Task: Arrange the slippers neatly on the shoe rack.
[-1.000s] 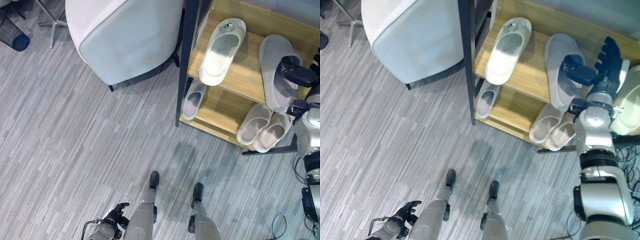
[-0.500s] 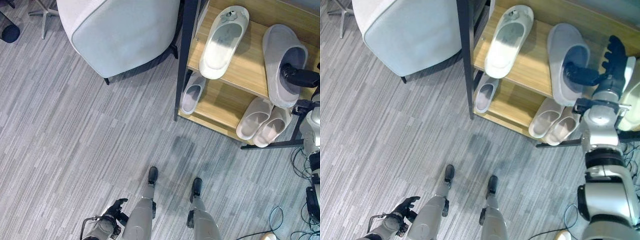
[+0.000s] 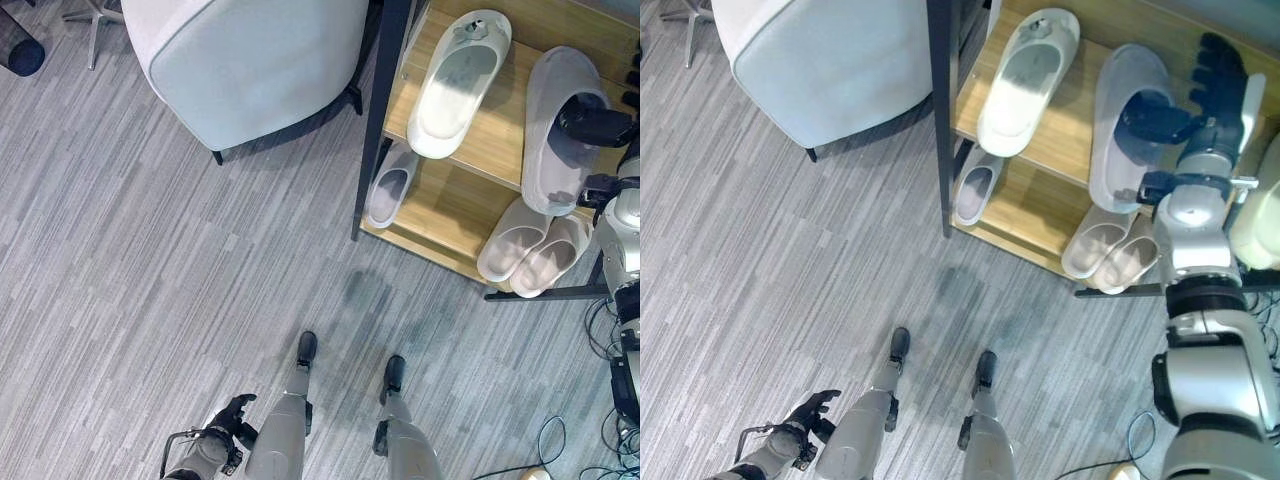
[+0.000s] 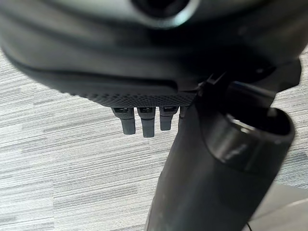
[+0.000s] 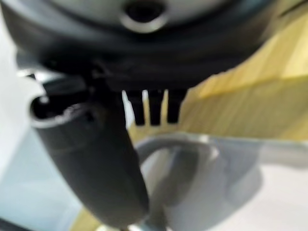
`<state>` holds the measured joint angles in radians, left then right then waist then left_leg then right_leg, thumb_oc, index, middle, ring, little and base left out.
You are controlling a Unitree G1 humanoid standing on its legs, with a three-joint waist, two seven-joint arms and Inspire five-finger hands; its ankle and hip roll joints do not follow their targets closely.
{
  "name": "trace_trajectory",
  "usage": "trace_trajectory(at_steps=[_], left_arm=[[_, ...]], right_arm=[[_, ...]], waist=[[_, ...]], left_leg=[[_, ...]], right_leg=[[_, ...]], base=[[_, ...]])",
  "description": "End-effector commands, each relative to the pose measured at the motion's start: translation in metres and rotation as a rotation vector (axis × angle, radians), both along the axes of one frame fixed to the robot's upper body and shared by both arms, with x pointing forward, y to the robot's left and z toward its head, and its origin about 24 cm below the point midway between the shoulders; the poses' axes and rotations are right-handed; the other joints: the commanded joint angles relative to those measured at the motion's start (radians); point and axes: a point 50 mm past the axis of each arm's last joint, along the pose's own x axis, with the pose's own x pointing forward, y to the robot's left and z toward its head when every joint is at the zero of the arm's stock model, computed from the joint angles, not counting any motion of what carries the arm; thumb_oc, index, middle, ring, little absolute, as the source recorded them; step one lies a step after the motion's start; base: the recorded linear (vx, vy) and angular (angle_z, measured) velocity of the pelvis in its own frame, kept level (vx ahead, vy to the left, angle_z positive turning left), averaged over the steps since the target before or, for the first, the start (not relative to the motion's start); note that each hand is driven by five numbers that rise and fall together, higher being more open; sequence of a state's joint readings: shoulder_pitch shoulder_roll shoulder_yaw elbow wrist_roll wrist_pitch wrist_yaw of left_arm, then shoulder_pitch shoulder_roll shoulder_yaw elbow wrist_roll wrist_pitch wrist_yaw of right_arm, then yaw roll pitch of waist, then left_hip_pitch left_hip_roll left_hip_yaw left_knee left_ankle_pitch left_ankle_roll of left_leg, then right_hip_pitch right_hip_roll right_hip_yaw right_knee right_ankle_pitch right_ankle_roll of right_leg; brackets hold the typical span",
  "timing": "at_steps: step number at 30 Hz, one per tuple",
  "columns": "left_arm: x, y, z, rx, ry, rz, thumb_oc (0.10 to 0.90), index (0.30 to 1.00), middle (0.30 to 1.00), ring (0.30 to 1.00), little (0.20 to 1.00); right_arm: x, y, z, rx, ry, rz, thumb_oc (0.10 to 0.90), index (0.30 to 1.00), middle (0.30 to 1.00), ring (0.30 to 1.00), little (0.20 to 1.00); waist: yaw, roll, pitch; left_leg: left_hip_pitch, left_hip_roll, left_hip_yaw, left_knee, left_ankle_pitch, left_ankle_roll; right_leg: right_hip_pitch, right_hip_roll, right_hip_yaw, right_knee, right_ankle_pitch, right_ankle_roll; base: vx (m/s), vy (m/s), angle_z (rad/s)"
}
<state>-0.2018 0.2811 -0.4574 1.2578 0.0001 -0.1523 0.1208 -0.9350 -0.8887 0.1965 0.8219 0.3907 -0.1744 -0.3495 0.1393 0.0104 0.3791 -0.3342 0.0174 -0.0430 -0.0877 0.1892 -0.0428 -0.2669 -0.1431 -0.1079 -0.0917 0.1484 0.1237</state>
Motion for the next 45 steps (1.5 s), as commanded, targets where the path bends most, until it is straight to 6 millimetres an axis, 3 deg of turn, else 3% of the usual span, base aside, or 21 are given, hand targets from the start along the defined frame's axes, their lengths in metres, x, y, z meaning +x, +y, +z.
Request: trace_trajectory(at_steps=[1,7,13,17,21,24,26,28,29,32,36,39,41,42,45], left_arm=[[0.008,-0.012,0.001,-0.06,-0.036,0.032,0.8,0.9,0.9,0.9,0.9],[0.008,-0.014,0.001,-0.071,-0.034,0.051,0.8,0.9,0.9,0.9,0.9],[0.01,-0.017,0.001,-0.086,-0.047,0.076,0.8,0.9,0.9,0.9,0.9],[0.009,-0.018,0.001,-0.103,-0.049,0.089,0.8,0.9,0.9,0.9,0.9],[0.005,-0.021,-0.001,-0.116,-0.043,0.083,0.8,0.9,0.9,0.9,0.9],[-0.002,-0.018,-0.004,-0.11,-0.021,0.082,0.8,0.9,0.9,0.9,0.9],[-0.009,-0.014,-0.006,-0.115,-0.003,0.108,0.8,0.9,0.9,0.9,0.9],[-0.01,-0.014,-0.007,-0.114,-0.001,0.108,0.8,0.9,0.9,0.9,0.9],[-0.013,-0.013,-0.007,-0.124,0.001,0.12,0.8,0.9,0.9,0.9,0.9],[-0.021,-0.015,-0.01,-0.122,0.021,0.101,0.8,0.9,0.9,0.9,0.9],[-0.025,-0.015,-0.012,-0.116,0.037,0.096,0.8,0.9,0.9,0.9,0.9],[-0.029,-0.004,-0.013,-0.083,0.055,0.137,0.8,0.9,0.9,0.9,0.9],[-0.029,-0.002,-0.012,-0.078,0.053,0.138,0.8,0.9,0.9,0.9,0.9],[-0.027,0.001,-0.011,-0.077,0.047,0.151,0.8,0.9,0.9,0.9,0.9],[-0.025,0.002,-0.01,-0.072,0.037,0.142,0.8,0.9,0.9,0.9,0.9]], right_arm=[[-0.015,-0.006,0.049,-0.118,-0.142,-0.031,0.4,0.3,0.3,0.3,0.3],[-0.021,-0.011,0.033,-0.093,-0.146,-0.038,0.4,0.3,0.3,0.3,0.3],[-0.058,0.003,0.022,-0.033,-0.403,0.035,0.4,0.3,0.3,0.3,0.3],[-0.076,0.016,-0.028,-0.047,-0.31,0.087,0.4,0.3,0.3,0.3,0.3],[-0.098,0.053,-0.06,-0.083,-0.293,0.22,0.4,0.3,0.3,0.3,0.3],[-0.108,0.066,-0.088,-0.102,-0.164,0.292,0.4,0.3,0.3,0.3,0.3],[-0.115,0.074,-0.132,0.005,0.006,0.362,0.4,0.3,0.3,0.3,0.3],[-0.116,0.074,-0.133,0.006,0.008,0.363,0.4,0.3,0.3,0.3,0.3],[-0.12,0.073,-0.15,0.032,0.087,0.369,0.4,0.3,0.3,0.3,0.3],[-0.125,0.075,-0.164,0.06,0.149,0.38,0.4,0.3,0.3,0.3,0.3],[-0.126,0.077,-0.169,0.073,0.171,0.385,0.4,0.3,0.3,0.3,0.3],[-0.121,0.084,-0.175,0.068,0.207,0.417,0.4,0.3,0.3,0.3,0.3],[-0.12,0.084,-0.176,0.073,0.21,0.418,0.4,0.3,0.3,0.3,0.3],[-0.121,0.081,-0.179,0.076,0.225,0.406,0.4,0.3,0.3,0.3,0.3],[-0.124,0.078,-0.184,0.082,0.25,0.392,0.4,0.3,0.3,0.3,0.3]], waist=[[0.003,-0.063,-0.049],[-0.006,-0.066,-0.051],[-0.031,-0.076,-0.062],[-0.05,-0.088,-0.064],[-0.072,-0.095,-0.057],[-0.088,-0.102,-0.061],[-0.104,-0.104,-0.075],[-0.104,-0.105,-0.076],[-0.112,-0.101,-0.088],[-0.129,-0.09,-0.109],[-0.138,-0.084,-0.108],[-0.154,-0.073,-0.069],[-0.157,-0.074,-0.059],[-0.166,-0.073,-0.051],[-0.171,-0.071,-0.05]], left_leg=[[-0.025,-0.022,-0.026,0.112,-0.168,0.0],[-0.021,-0.025,-0.024,0.118,-0.175,0.002],[-0.012,-0.022,-0.028,0.126,-0.189,0.009],[-0.007,-0.021,-0.024,0.155,-0.209,0.015],[-0.007,-0.015,-0.015,0.206,-0.234,0.022],[0.009,-0.006,-0.006,0.222,-0.247,0.024],[0.037,-0.002,0.01,0.229,-0.256,0.026],[0.039,-0.003,0.01,0.228,-0.256,0.026],[0.051,-0.004,0.016,0.229,-0.261,0.029],[0.081,-0.022,0.027,0.226,-0.274,0.046],[0.105,-0.031,0.036,0.228,-0.282,0.055],[0.163,-0.015,0.076,0.25,-0.302,0.064],[0.179,-0.015,0.078,0.251,-0.306,0.061],[0.197,-0.021,0.076,0.246,-0.307,0.058],[0.196,-0.024,0.063,0.246,-0.304,0.052]], right_leg=[[0.025,-0.053,0.028,0.016,-0.06,0.055],[0.033,-0.057,0.024,0.017,-0.059,0.058],[0.043,-0.059,0.028,0.024,-0.068,0.058],[0.053,-0.059,0.032,0.042,-0.079,0.056],[0.056,-0.055,0.048,0.067,-0.091,0.052],[0.065,-0.051,0.059,0.084,-0.1,0.049],[0.086,-0.053,0.067,0.087,-0.103,0.05],[0.087,-0.053,0.067,0.086,-0.103,0.05],[0.098,-0.058,0.068,0.088,-0.103,0.053],[0.107,-0.07,0.084,0.125,-0.111,0.058],[0.096,-0.072,0.097,0.175,-0.119,0.061],[0.039,-0.034,0.106,0.323,-0.135,0.071],[0.034,-0.017,0.115,0.321,-0.147,0.067],[0.009,0.02,0.131,0.294,-0.152,0.057],[0.007,0.038,0.137,0.284,-0.167,0.046]], base=[[0.0,0.0,0.0],[0.0,0.012,0.02],[0.0,0.007,0.06],[-0.02,0.0,-0.01],[-0.04,-0.001,-0.1],[-0.03,0.018,-0.2],[-0.02,0.053,-0.26],[0.01,0.033,-0.23],[0.01,0.07,-0.16],[0.02,0.125,-0.03],[0.02,0.106,-0.11],[0.02,0.077,-0.1],[0.06,-0.026,-0.39],[0.08,-0.052,-0.39],[0.07,-0.092,-0.07]])
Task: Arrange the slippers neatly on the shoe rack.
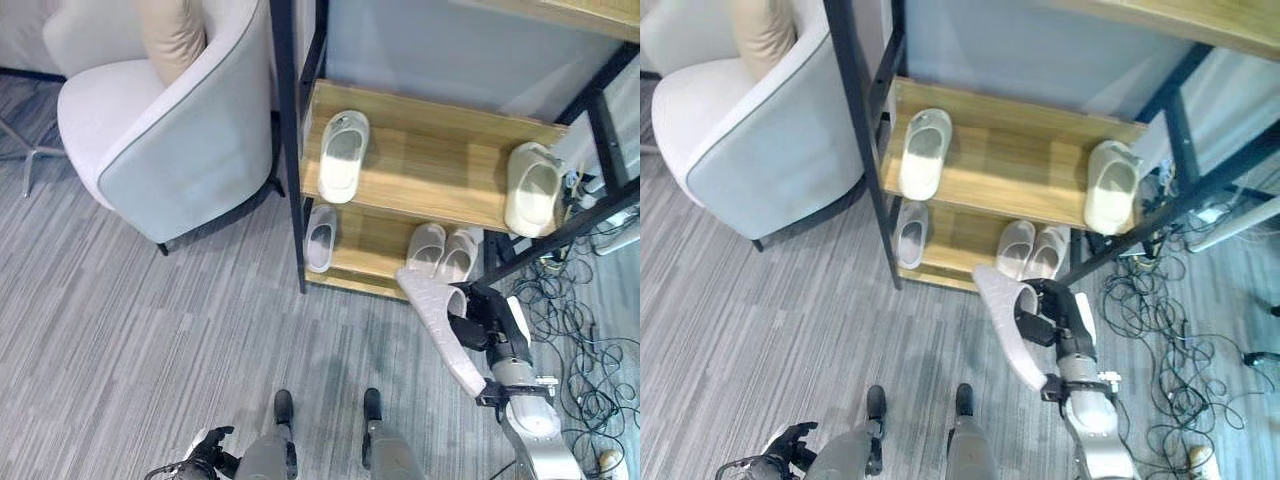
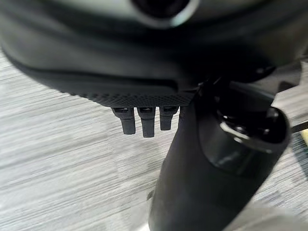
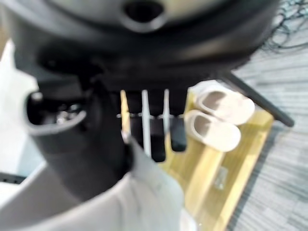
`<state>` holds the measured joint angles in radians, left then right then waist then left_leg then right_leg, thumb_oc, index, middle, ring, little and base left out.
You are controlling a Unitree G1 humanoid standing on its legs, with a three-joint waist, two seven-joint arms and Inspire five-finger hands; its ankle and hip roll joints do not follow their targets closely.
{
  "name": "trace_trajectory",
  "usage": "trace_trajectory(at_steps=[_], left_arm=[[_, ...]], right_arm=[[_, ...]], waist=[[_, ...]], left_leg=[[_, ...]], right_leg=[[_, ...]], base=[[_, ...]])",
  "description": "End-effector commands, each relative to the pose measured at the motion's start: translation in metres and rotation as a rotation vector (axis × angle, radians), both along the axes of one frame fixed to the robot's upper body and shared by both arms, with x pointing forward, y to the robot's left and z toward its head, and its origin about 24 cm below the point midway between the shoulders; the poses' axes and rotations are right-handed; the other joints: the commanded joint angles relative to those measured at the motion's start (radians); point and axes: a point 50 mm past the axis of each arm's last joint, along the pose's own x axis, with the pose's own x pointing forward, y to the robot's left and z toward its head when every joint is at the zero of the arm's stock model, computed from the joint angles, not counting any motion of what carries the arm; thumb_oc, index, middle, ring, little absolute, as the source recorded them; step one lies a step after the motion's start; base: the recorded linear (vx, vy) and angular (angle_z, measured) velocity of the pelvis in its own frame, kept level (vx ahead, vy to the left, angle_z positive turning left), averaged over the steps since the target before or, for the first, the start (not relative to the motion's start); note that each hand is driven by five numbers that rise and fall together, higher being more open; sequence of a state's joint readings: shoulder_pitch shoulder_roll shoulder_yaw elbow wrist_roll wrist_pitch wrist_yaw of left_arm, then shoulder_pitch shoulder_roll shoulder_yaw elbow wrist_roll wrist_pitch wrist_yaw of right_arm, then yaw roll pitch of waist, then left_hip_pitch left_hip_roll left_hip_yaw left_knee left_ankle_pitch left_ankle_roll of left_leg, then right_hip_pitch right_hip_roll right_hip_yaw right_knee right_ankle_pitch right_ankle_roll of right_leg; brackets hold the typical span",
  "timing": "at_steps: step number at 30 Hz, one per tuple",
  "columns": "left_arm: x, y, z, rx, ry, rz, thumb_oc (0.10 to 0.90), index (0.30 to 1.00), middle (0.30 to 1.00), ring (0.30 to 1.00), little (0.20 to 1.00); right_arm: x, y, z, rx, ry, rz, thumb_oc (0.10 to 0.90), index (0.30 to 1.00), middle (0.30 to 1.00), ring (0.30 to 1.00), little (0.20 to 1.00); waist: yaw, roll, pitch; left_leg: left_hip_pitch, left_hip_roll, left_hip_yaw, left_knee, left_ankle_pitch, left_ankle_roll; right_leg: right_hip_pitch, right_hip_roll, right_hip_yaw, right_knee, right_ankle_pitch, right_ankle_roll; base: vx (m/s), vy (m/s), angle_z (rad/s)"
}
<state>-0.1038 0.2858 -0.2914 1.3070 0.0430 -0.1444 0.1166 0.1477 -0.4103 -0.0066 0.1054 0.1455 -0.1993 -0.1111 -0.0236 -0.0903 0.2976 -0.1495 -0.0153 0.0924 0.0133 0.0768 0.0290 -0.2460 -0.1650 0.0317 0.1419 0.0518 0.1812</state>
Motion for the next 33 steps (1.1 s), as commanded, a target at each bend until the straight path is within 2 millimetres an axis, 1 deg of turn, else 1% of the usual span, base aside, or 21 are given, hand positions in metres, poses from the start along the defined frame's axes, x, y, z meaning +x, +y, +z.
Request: trace_trajectory(at_steps=[1,4,5,6,7,8,9,10,11,12,13,15,16,18,20,21,25,28,29,30,33], left_arm=[[0.021,-0.021,0.004,-0.08,-0.082,-0.019,0.8,0.9,0.9,0.9,0.9],[0.023,-0.023,0.005,-0.072,-0.09,-0.051,0.8,0.9,0.9,0.9,0.9],[0.023,-0.023,0.004,-0.072,-0.09,-0.051,0.8,0.9,0.9,0.9,0.9],[0.021,-0.027,0.003,-0.073,-0.079,-0.08,0.8,0.9,0.9,0.9,0.9],[0.02,-0.031,0.002,-0.075,-0.069,-0.114,0.8,0.9,0.9,0.9,0.9],[0.016,-0.034,0.0,-0.07,-0.056,-0.144,0.8,0.9,0.9,0.9,0.9],[0.016,-0.034,0.0,-0.07,-0.056,-0.144,0.8,0.9,0.9,0.9,0.9],[0.012,-0.031,-0.001,-0.065,-0.051,-0.119,0.8,0.9,0.9,0.9,0.9],[0.012,-0.031,-0.001,-0.066,-0.052,-0.118,0.8,0.9,0.9,0.9,0.9],[0.01,-0.03,-0.002,-0.066,-0.049,-0.101,0.8,0.9,0.9,0.9,0.9],[0.005,-0.03,-0.004,-0.07,-0.035,-0.074,0.8,0.9,0.9,0.9,0.9],[-0.002,-0.032,-0.007,-0.073,-0.005,-0.071,0.8,0.9,0.9,0.9,0.9],[-0.011,-0.03,-0.01,-0.063,0.038,-0.085,0.8,0.9,0.9,0.9,0.9],[-0.016,-0.03,-0.011,-0.06,0.053,-0.078,0.8,0.9,0.9,0.9,0.9],[-0.017,-0.031,-0.012,-0.05,0.062,-0.092,0.8,0.9,0.9,0.9,0.9],[-0.007,-0.027,-0.008,-0.024,0.032,-0.116,0.8,0.9,0.9,0.9,0.9],[0.019,-0.027,0.003,0.01,-0.062,-0.199,0.8,0.9,0.9,0.9,0.9],[0.029,-0.022,0.008,0.035,-0.098,-0.228,0.8,0.9,0.9,0.9,0.9],[0.027,-0.021,0.008,0.04,-0.096,-0.226,0.8,0.9,0.9,0.9,0.9],[0.026,-0.02,0.008,0.048,-0.092,-0.235,0.8,0.9,0.9,0.9,0.9],[0.031,-0.021,0.01,0.05,-0.108,-0.258,0.8,0.9,0.9,0.9,0.9]], right_arm=[[0.01,-0.016,0.049,-0.045,-0.23,-0.02,0.4,0.3,0.3,0.3,0.3],[0.007,-0.018,0.046,-0.059,-0.207,-0.01,0.4,0.3,0.3,0.3,0.3],[0.007,-0.018,0.046,-0.059,-0.208,-0.01,0.4,0.3,0.3,0.3,0.3],[0.01,-0.019,0.051,-0.067,-0.228,-0.003,0.4,0.3,0.3,0.3,0.3],[0.01,-0.019,0.055,-0.072,-0.243,0.005,0.4,0.3,0.3,0.3,0.3],[0.014,-0.02,0.063,-0.093,-0.281,0.006,0.4,0.3,0.3,0.3,0.3],[0.014,-0.02,0.063,-0.093,-0.281,0.006,0.4,0.3,0.3,0.3,0.3],[0.015,-0.022,0.066,-0.105,-0.292,-0.001,0.4,0.3,0.3,0.3,0.3],[0.015,-0.022,0.066,-0.105,-0.292,-0.001,0.4,0.3,0.3,0.3,0.3],[0.016,-0.023,0.067,-0.098,-0.296,-0.013,0.4,0.3,0.3,0.3,0.3],[0.017,-0.024,0.068,-0.084,-0.302,-0.029,0.4,0.3,0.3,0.3,0.3],[0.019,-0.023,0.068,-0.067,-0.311,-0.044,0.4,0.3,0.3,0.3,0.3],[0.022,-0.018,0.069,-0.057,-0.328,-0.043,0.4,0.3,0.3,0.3,0.3],[0.023,-0.012,0.071,-0.053,-0.335,-0.015,0.4,0.3,0.3,0.3,0.3],[0.025,0.002,0.07,-0.031,-0.338,0.03,0.4,0.3,0.3,0.3,0.3],[0.026,0.009,0.067,-0.002,-0.33,0.051,0.4,0.3,0.3,0.3,0.3],[0.03,0.014,0.057,0.057,-0.3,0.051,0.4,0.3,0.3,0.3,0.3],[0.035,0.012,0.055,0.064,-0.285,0.032,0.4,0.3,0.3,0.3,0.3],[0.036,0.011,0.054,0.055,-0.28,0.024,0.4,0.3,0.3,0.3,0.3],[0.038,0.008,0.052,0.039,-0.266,0.01,0.4,0.3,0.3,0.3,0.3],[0.038,0.002,0.05,0.01,-0.255,-0.012,0.4,0.3,0.3,0.3,0.3]], waist=[[-0.009,0.035,0.028],[-0.006,0.035,0.03],[-0.007,0.036,0.029],[-0.006,0.038,0.039],[-0.007,0.043,0.043],[-0.015,0.057,0.047],[-0.016,0.059,0.046],[-0.013,0.075,0.057],[-0.015,0.077,0.058],[-0.011,0.088,0.063],[0.001,0.101,0.066],[0.021,0.106,0.062],[0.045,0.102,0.057],[0.051,0.101,0.046],[0.046,0.075,0.033],[0.048,0.057,0.035],[0.05,0.043,0.034],[0.033,0.039,0.052],[0.029,0.037,0.056],[0.025,0.044,0.075],[0.016,0.046,0.093]], left_leg=[[0.003,0.01,-0.082,0.152,-0.191,-0.022],[-0.024,0.014,-0.096,0.174,-0.186,-0.042],[-0.026,0.015,-0.097,0.176,-0.186,-0.043],[-0.057,0.034,-0.098,0.206,-0.181,-0.064],[-0.077,0.043,-0.1,0.226,-0.18,-0.071],[-0.105,0.066,-0.098,0.268,-0.182,-0.088],[-0.107,0.067,-0.099,0.272,-0.184,-0.089],[-0.131,0.087,-0.092,0.324,-0.161,-0.1],[-0.134,0.087,-0.095,0.327,-0.162,-0.101],[-0.14,0.095,-0.096,0.324,-0.142,-0.104],[-0.155,0.089,-0.1,0.272,-0.117,-0.102],[-0.212,0.074,-0.093,0.197,-0.052,-0.105],[-0.251,0.066,-0.086,0.145,-0.011,-0.105],[-0.222,0.072,-0.074,0.083,-0.018,-0.095],[-0.222,0.053,-0.06,0.121,-0.034,-0.073],[-0.211,0.048,-0.039,0.151,-0.062,-0.058],[-0.172,0.049,-0.003,0.197,-0.13,-0.036],[-0.129,0.074,0.039,0.218,-0.172,-0.027],[-0.121,0.086,0.052,0.229,-0.183,-0.027],[-0.102,0.115,0.064,0.258,-0.206,-0.033],[-0.105,0.12,0.047,0.318,-0.236,-0.04]], right_leg=[[-0.024,0.062,0.001,0.062,-0.071,-0.015],[-0.004,0.08,0.005,0.042,-0.081,-0.045],[-0.004,0.08,0.004,0.042,-0.081,-0.045],[0.001,0.089,-0.008,0.029,-0.084,-0.059],[0.004,0.095,-0.017,0.018,-0.09,-0.066],[0.009,0.103,-0.031,0.006,-0.102,-0.08],[0.008,0.104,-0.032,0.007,-0.102,-0.081],[0.019,0.107,-0.048,0.017,-0.129,-0.101],[0.019,0.108,-0.05,0.018,-0.13,-0.102],[0.03,0.106,-0.059,0.021,-0.145,-0.109],[0.048,0.096,-0.074,0.02,-0.152,-0.107],[0.073,0.09,-0.085,-0.003,-0.152,-0.105],[0.097,0.097,-0.076,-0.029,-0.156,-0.101],[0.099,0.104,-0.057,-0.027,-0.163,-0.09],[0.11,0.089,-0.025,-0.022,-0.162,-0.073],[0.105,0.077,0.0,0.006,-0.16,-0.061],[0.094,0.068,0.026,0.067,-0.154,-0.042],[0.023,0.056,-0.002,0.101,-0.101,-0.023],[0.011,0.04,-0.024,0.089,-0.087,-0.021],[-0.03,0.011,-0.062,0.088,-0.068,-0.017],[-0.044,-0.003,-0.053,0.089,-0.069,-0.017]], base=[[0.06,-0.161,0.13],[0.0,-0.192,0.28],[-0.05,-0.266,0.32],[-0.04,-0.239,0.28],[-0.04,-0.363,0.43],[-0.01,-0.194,0.35],[0.05,-0.2,0.51],[0.04,-0.076,0.43],[0.07,-0.087,0.37],[0.11,0.026,0.43],[0.17,0.067,0.52],[0.27,0.125,0.78],[0.34,0.182,0.77],[0.26,0.173,0.26],[0.32,0.244,-0.88],[0.3,0.244,-1.02],[0.21,0.144,-0.58],[0.13,0.046,-0.41],[0.17,-0.068,-0.67],[0.14,-0.057,-0.51],[0.11,-0.09,-0.51]])
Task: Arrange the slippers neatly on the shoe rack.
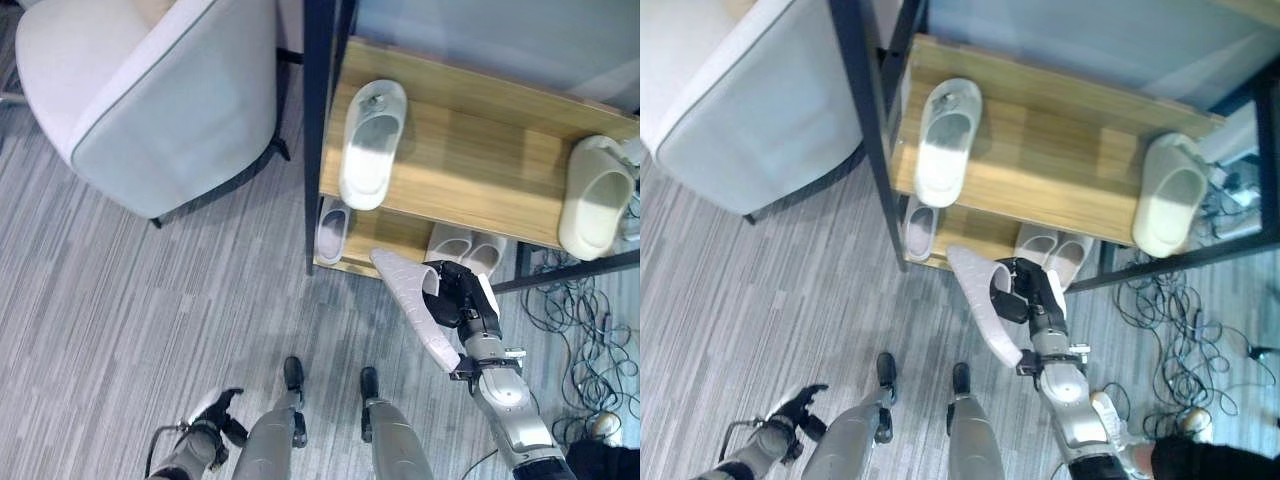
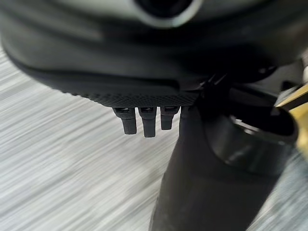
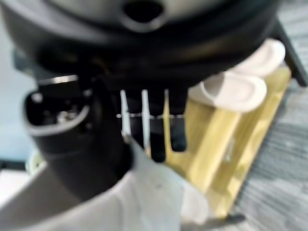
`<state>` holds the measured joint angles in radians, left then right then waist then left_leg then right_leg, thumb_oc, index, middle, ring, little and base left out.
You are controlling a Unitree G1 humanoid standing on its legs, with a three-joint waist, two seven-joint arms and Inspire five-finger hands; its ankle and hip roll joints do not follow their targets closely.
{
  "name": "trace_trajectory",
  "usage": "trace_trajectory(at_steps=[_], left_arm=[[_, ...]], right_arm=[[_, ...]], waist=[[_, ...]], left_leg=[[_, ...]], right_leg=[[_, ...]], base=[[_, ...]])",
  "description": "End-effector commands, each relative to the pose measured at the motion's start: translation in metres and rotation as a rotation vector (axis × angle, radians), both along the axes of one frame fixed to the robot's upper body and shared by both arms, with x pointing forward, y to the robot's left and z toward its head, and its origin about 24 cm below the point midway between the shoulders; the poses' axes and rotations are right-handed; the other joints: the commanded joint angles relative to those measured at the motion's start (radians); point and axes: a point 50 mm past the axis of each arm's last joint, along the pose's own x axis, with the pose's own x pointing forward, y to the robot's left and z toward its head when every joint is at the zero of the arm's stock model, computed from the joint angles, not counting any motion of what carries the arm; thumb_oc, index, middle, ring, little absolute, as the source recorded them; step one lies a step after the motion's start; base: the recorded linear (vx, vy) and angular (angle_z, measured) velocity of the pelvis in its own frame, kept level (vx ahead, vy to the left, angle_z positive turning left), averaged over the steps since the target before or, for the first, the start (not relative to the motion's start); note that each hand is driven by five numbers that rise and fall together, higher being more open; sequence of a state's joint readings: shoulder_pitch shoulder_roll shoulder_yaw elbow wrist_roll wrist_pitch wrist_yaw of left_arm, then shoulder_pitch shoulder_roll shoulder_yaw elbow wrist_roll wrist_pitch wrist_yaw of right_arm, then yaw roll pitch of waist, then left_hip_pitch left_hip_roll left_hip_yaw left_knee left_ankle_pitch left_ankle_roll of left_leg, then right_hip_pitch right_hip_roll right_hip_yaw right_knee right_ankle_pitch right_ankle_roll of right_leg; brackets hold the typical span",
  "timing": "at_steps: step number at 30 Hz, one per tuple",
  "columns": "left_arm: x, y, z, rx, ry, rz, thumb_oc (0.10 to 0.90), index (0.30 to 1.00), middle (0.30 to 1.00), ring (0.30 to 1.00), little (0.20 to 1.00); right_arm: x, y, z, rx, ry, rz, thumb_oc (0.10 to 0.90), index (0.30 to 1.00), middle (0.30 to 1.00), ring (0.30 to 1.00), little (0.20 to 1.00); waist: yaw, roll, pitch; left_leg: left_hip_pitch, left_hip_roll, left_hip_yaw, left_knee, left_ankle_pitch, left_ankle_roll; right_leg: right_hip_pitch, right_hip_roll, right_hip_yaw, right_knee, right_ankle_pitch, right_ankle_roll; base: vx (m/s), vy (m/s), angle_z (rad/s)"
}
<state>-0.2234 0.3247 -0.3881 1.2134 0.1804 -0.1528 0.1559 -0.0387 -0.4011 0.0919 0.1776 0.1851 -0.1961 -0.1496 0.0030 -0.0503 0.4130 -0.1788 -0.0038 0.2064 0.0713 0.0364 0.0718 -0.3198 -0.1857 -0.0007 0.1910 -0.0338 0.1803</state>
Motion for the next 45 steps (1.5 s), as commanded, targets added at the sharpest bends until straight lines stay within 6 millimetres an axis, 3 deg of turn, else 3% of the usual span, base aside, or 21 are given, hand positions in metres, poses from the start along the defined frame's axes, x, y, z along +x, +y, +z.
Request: trace_trajectory(at_steps=[1,5,14,15,16,19,20,21,22,23,25,27,28,30,33,37,38,39,40,43,45], left_arm=[[-0.032,-0.014,-0.017,-0.048,0.07,-0.019,0.8,0.9,0.9,0.9,0.9],[-0.029,-0.016,-0.015,-0.055,0.05,-0.019,0.8,0.9,0.9,0.9,0.9],[-0.003,-0.025,-0.001,-0.152,-0.091,0.059,0.8,0.9,0.9,0.9,0.9],[0.02,-0.027,0.023,-0.16,-0.253,-0.002,0.8,0.9,0.9,0.9,0.9],[0.02,-0.026,0.023,-0.16,-0.253,-0.001,0.8,0.9,0.9,0.9,0.9],[0.047,-0.032,0.068,-0.198,-0.496,-0.133,0.8,0.9,0.9,0.9,0.9],[0.047,-0.032,0.068,-0.198,-0.496,-0.132,0.8,0.9,0.9,0.9,0.9],[0.056,-0.038,0.09,-0.245,-0.586,-0.19,0.8,0.9,0.9,0.9,0.9],[0.056,-0.038,0.09,-0.245,-0.586,-0.189,0.8,0.9,0.9,0.9,0.9],[0.069,-0.051,0.12,-0.295,-0.722,-0.251,0.8,0.9,0.9,0.9,0.9],[0.079,-0.063,0.151,-0.312,-0.854,-0.322,0.8,0.9,0.9,0.9,0.9],[0.086,-0.083,0.184,-0.336,-0.992,-0.432,0.8,0.9,0.9,0.9,0.9],[0.091,-0.108,0.204,-0.365,-1.082,-0.518,0.8,0.9,0.9,0.9,0.9],[0.092,-0.124,0.211,-0.383,-1.113,-0.576,0.8,0.9,0.9,0.9,0.9],[0.091,-0.158,0.234,-0.466,-1.202,-0.68,0.8,0.9,0.9,0.9,0.9],[0.085,-0.185,0.251,-0.607,-1.218,-0.732,0.8,0.9,0.9,0.9,0.9],[0.078,-0.199,0.263,-0.69,-1.196,-0.824,0.8,0.9,0.9,0.9,0.9],[0.079,-0.199,0.265,-0.691,-1.199,-0.825,0.8,0.9,0.9,0.9,0.9],[0.074,-0.203,0.284,-0.783,-1.215,-0.868,0.8,0.9,0.9,0.9,0.9],[0.069,-0.201,0.296,-0.824,-1.24,-0.883,0.8,0.9,0.9,0.9,0.9],[0.049,-0.191,0.32,-0.926,-1.319,-0.904,0.8,0.9,0.9,0.9,0.9]], right_arm=[[-0.004,-0.028,0.035,-0.043,-0.176,-0.097,0.4,0.3,0.3,0.3,0.3],[-0.005,-0.037,0.041,-0.084,-0.203,-0.138,0.4,0.3,0.3,0.3,0.3],[0.003,-0.056,0.05,-0.136,-0.239,-0.25,0.4,0.3,0.3,0.3,0.3],[0.009,-0.058,0.054,-0.179,-0.242,-0.251,0.4,0.3,0.3,0.3,0.3],[0.009,-0.058,0.053,-0.178,-0.242,-0.25,0.4,0.3,0.3,0.3,0.3],[0.017,-0.057,0.074,-0.275,-0.303,-0.204,0.4,0.3,0.3,0.3,0.3],[0.018,-0.057,0.074,-0.274,-0.303,-0.204,0.4,0.3,0.3,0.3,0.3],[0.023,-0.055,0.092,-0.322,-0.358,-0.168,0.4,0.3,0.3,0.3,0.3],[0.023,-0.055,0.092,-0.322,-0.358,-0.168,0.4,0.3,0.3,0.3,0.3],[0.033,-0.047,0.112,-0.37,-0.421,-0.138,0.4,0.3,0.3,0.3,0.3],[0.041,-0.042,0.135,-0.399,-0.491,-0.129,0.4,0.3,0.3,0.3,0.3],[0.048,-0.03,0.168,-0.433,-0.6,-0.097,0.4,0.3,0.3,0.3,0.3],[0.053,-0.009,0.202,-0.433,-0.734,-0.056,0.4,0.3,0.3,0.3,0.3],[0.054,0.001,0.217,-0.429,-0.796,-0.047,0.4,0.3,0.3,0.3,0.3],[0.053,0.024,0.27,-0.451,-0.994,-0.068,0.4,0.3,0.3,0.3,0.3],[0.039,0.027,0.329,-0.492,-1.194,-0.187,0.4,0.3,0.3,0.3,0.3],[0.035,0.028,0.354,-0.476,-1.257,-0.244,0.4,0.3,0.3,0.3,0.3],[0.035,0.029,0.356,-0.476,-1.262,-0.244,0.4,0.3,0.3,0.3,0.3],[0.031,0.029,0.375,-0.466,-1.306,-0.294,0.4,0.3,0.3,0.3,0.3],[0.029,0.03,0.388,-0.483,-1.329,-0.327,0.4,0.3,0.3,0.3,0.3],[0.033,0.014,0.399,-0.437,-1.3,-0.416,0.4,0.3,0.3,0.3,0.3]], waist=[[-0.011,0.002,-0.017],[-0.001,0.003,-0.003],[0.019,0.045,0.019],[0.035,0.059,0.031],[0.034,0.058,0.03],[0.06,0.075,0.06],[0.059,0.075,0.057],[0.073,0.085,0.07],[0.072,0.085,0.068],[0.087,0.098,0.082],[0.097,0.107,0.087],[0.106,0.119,0.093],[0.109,0.124,0.088],[0.109,0.126,0.083],[0.109,0.125,0.074],[0.105,0.114,0.076],[0.102,0.119,0.091],[0.1,0.119,0.091],[0.103,0.121,0.104],[0.106,0.117,0.107],[0.124,0.119,0.107]], left_leg=[[-0.08,0.105,-0.071,0.294,-0.221,-0.082],[-0.126,0.114,-0.093,0.348,-0.221,-0.082],[-0.26,0.124,-0.197,0.426,-0.212,-0.108],[-0.289,0.121,-0.211,0.463,-0.222,-0.111],[-0.293,0.121,-0.212,0.467,-0.224,-0.111],[-0.378,0.121,-0.233,0.594,-0.261,-0.11],[-0.384,0.121,-0.234,0.601,-0.264,-0.11],[-0.439,0.126,-0.244,0.682,-0.29,-0.105],[-0.446,0.126,-0.245,0.689,-0.294,-0.105],[-0.52,0.125,-0.258,0.807,-0.361,-0.1],[-0.626,0.116,-0.265,0.933,-0.41,-0.094],[-0.712,0.117,-0.272,1.036,-0.446,-0.082],[-0.823,0.122,-0.285,1.167,-0.496,-0.068],[-0.882,0.119,-0.294,1.23,-0.514,-0.061],[-1.05,0.108,-0.319,1.403,-0.551,-0.049],[-1.225,0.08,-0.341,1.607,-0.594,-0.039],[-1.3,0.069,-0.351,1.702,-0.623,-0.036],[-1.31,0.068,-0.351,1.711,-0.625,-0.036],[-1.369,0.057,-0.36,1.783,-0.645,-0.039],[-1.391,0.047,-0.362,1.821,-0.662,-0.043],[-1.391,0.045,-0.366,1.889,-0.707,-0.045]], right_leg=[[0.047,0.019,-0.016,0.03,0.007,-0.017],[0.014,0.04,-0.024,0.097,-0.013,-0.034],[-0.095,0.039,-0.106,0.282,-0.125,-0.063],[-0.127,0.03,-0.111,0.34,-0.153,-0.068],[-0.13,0.03,-0.111,0.344,-0.155,-0.068],[-0.204,0.02,-0.118,0.47,-0.208,-0.081],[-0.21,0.02,-0.118,0.476,-0.211,-0.081],[-0.27,0.015,-0.114,0.56,-0.248,-0.094],[-0.277,0.015,-0.114,0.566,-0.251,-0.094],[-0.347,0.013,-0.11,0.67,-0.314,-0.095],[-0.444,0.01,-0.103,0.779,-0.36,-0.104],[-0.536,0.001,-0.089,0.872,-0.388,-0.115],[-0.652,-0.004,-0.07,0.994,-0.427,-0.123],[-0.706,-0.007,-0.063,1.051,-0.444,-0.128],[-0.872,-0.004,-0.043,1.211,-0.472,-0.138],[-1.05,-0.012,-0.025,1.427,-0.517,-0.153],[-1.13,-0.017,-0.005,1.536,-0.548,-0.159],[-1.141,-0.018,-0.003,1.545,-0.55,-0.16],[-1.202,-0.024,0.017,1.624,-0.569,-0.166],[-1.235,-0.028,0.033,1.676,-0.583,-0.174],[-1.25,-0.03,0.065,1.76,-0.616,-0.184]], base=[[-0.02,-0.093,0.19],[-0.06,-0.136,0.35],[-0.07,-0.133,0.23],[-0.07,-0.057,0.11],[-0.1,-0.066,0.11],[-0.1,-0.058,0.26],[-0.12,-0.049,0.14],[-0.08,-0.025,0.05],[-0.1,-0.06,0.08],[-0.07,-0.05,0.08],[-0.14,-0.048,0.03],[-0.19,0.003,0.04],[-0.2,0.015,0.06],[-0.12,0.008,-0.14],[-0.08,0.002,0.15],[-0.01,0.019,0.07],[0.0,0.046,0.0],[0.02,0.058,0.06],[0.01,0.02,0.05],[0.01,0.016,0.03],[0.0,0.018,0.09]])
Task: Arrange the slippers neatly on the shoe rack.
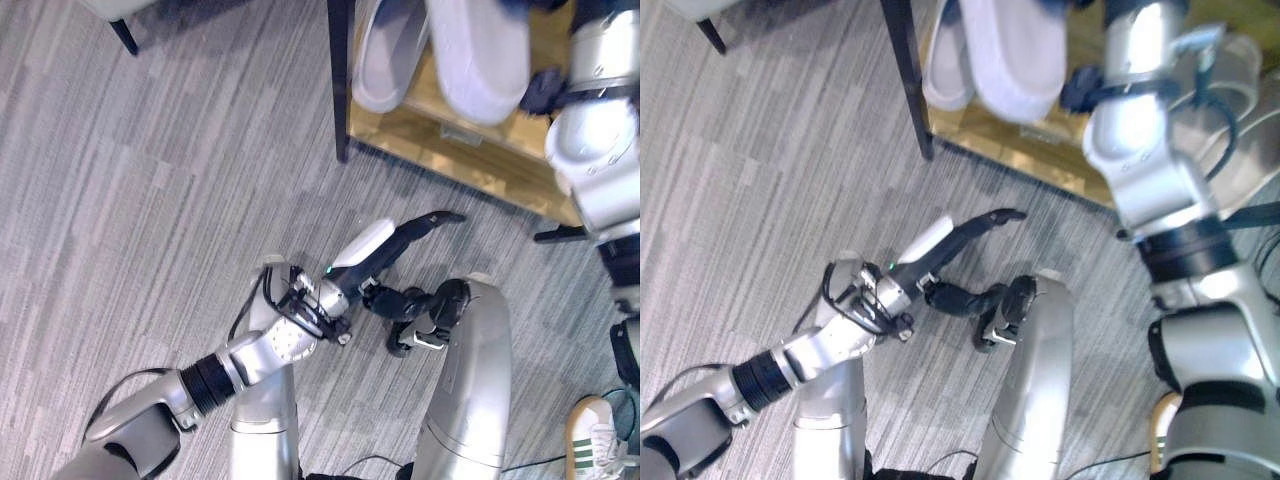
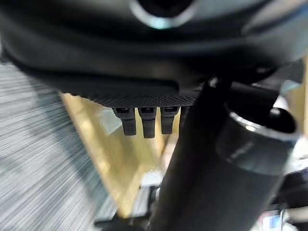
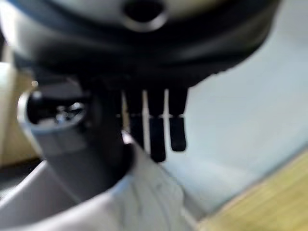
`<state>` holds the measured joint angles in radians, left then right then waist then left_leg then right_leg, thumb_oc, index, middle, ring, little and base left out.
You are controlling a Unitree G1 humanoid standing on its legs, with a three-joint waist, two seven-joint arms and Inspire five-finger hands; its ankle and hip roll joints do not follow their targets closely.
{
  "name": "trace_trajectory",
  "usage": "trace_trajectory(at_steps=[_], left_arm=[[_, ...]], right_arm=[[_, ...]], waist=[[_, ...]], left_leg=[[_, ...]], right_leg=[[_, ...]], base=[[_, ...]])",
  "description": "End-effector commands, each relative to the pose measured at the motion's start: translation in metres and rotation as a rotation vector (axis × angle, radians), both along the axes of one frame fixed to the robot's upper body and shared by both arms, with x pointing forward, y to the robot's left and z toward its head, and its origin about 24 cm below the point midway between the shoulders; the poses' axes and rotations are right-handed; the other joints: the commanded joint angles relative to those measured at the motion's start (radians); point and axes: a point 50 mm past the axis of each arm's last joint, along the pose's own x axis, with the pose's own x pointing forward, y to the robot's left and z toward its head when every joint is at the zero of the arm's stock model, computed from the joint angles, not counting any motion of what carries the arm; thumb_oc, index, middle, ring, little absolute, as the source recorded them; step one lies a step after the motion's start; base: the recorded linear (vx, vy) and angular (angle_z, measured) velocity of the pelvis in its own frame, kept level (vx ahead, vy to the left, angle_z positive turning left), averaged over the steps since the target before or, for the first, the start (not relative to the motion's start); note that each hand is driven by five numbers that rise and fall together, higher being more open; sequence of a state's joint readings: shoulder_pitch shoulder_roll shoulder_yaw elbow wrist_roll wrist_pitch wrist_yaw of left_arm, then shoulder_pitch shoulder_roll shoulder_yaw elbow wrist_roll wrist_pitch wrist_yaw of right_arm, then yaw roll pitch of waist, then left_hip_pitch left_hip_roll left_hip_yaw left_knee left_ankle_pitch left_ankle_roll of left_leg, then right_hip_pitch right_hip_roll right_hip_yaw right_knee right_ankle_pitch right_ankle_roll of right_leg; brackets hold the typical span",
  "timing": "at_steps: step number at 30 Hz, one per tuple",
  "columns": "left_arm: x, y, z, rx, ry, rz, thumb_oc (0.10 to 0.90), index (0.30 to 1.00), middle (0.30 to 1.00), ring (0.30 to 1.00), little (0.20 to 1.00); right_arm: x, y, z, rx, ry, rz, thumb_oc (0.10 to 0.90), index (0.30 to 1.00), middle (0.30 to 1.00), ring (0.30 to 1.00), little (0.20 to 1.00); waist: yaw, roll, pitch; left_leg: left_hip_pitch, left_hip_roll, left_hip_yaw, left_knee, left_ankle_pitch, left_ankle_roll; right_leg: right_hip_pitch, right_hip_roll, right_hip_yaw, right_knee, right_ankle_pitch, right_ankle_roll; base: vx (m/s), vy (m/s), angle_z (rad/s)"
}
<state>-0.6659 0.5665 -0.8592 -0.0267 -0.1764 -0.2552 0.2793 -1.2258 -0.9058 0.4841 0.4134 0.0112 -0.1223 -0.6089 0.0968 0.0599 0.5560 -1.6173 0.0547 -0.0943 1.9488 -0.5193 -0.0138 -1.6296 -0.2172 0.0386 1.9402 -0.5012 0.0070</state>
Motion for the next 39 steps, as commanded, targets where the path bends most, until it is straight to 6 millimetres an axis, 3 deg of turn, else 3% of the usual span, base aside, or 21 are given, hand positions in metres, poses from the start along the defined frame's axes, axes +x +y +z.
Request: trace_trajectory(at_steps=[1,4,5,10,14,21,30,39], left_arm=[[-0.046,-0.001,0.05,-0.303,-0.17,-0.182,0.8,0.9,0.9,0.9,0.9],[-0.064,0.014,0.057,-0.306,-0.25,-0.171,0.8,0.9,0.9,0.9,0.9],[-0.071,0.018,0.055,-0.313,-0.244,-0.177,0.8,0.9,0.9,0.9,0.9],[-0.076,0.025,0.05,-0.329,-0.212,-0.149,0.8,0.9,0.9,0.9,0.9],[-0.076,0.037,0.045,-0.306,-0.203,-0.09,0.8,0.9,0.9,0.9,0.9],[-0.084,0.052,0.041,-0.277,-0.188,-0.049,0.8,0.9,0.9,0.9,0.9],[-0.089,0.064,0.041,-0.243,-0.179,-0.026,0.8,0.9,0.9,0.9,0.9],[-0.091,0.05,0.039,-0.267,-0.2,-0.046,0.8,0.9,0.9,0.9,0.9]], right_arm=[[-0.045,-0.004,0.072,0.12,-0.337,0.047,0.4,0.3,0.3,0.3,0.3],[-0.038,-0.022,0.082,0.141,-0.296,-0.031,0.4,0.3,0.3,0.3,0.3],[-0.028,-0.03,0.075,0.151,-0.223,-0.061,0.4,0.3,0.3,0.3,0.3],[-0.013,-0.036,0.063,0.188,-0.143,-0.071,0.4,0.3,0.3,0.3,0.3],[-0.005,-0.071,0.049,0.227,-0.045,-0.206,0.4,0.3,0.3,0.3,0.3],[0.007,-0.101,0.019,0.23,0.133,-0.304,0.4,0.3,0.3,0.3,0.3],[0.01,-0.085,0.01,0.07,0.165,-0.284,0.4,0.3,0.3,0.3,0.3],[0.012,-0.085,0.018,0.017,0.168,-0.369,0.4,0.3,0.3,0.3,0.3]], waist=[[0.04,0.012,-0.036],[0.067,0.021,-0.036],[0.078,0.025,-0.036],[0.088,0.025,-0.036],[0.112,0.022,-0.036],[0.132,0.011,-0.036],[0.144,-0.015,-0.036],[0.144,-0.012,-0.036]], left_leg=[[0.047,-0.011,-0.066,0.031,-0.167,0.041],[0.047,-0.006,-0.084,0.096,-0.211,0.04],[0.047,-0.007,-0.09,0.105,-0.217,0.041],[0.047,-0.006,-0.095,0.091,-0.223,0.049],[0.047,-0.011,-0.102,0.095,-0.228,0.052],[0.047,-0.008,-0.118,0.119,-0.258,0.054],[0.047,-0.004,-0.12,0.13,-0.279,0.057],[0.047,0.002,-0.11,0.144,-0.29,0.055]], right_leg=[[0.06,0.0,0.027,0.031,-0.158,-0.015],[0.06,0.002,0.036,0.084,-0.175,-0.022],[0.06,-0.001,0.034,0.092,-0.175,-0.028],[0.06,0.005,0.031,0.071,-0.164,-0.031],[0.06,0.004,0.029,0.084,-0.177,-0.037],[0.06,-0.007,0.022,0.087,-0.181,-0.041],[0.06,-0.008,0.027,0.083,-0.174,-0.038],[0.06,-0.017,0.021,0.088,-0.177,-0.036]], base=[[-0.02,0.029,0.05],[-0.01,0.025,-0.03],[-0.02,0.046,-0.07],[0.01,0.022,-0.05],[0.0,0.011,-0.04],[0.03,0.029,-0.01],[0.01,0.002,-0.02],[0.0,0.004,0.0]])
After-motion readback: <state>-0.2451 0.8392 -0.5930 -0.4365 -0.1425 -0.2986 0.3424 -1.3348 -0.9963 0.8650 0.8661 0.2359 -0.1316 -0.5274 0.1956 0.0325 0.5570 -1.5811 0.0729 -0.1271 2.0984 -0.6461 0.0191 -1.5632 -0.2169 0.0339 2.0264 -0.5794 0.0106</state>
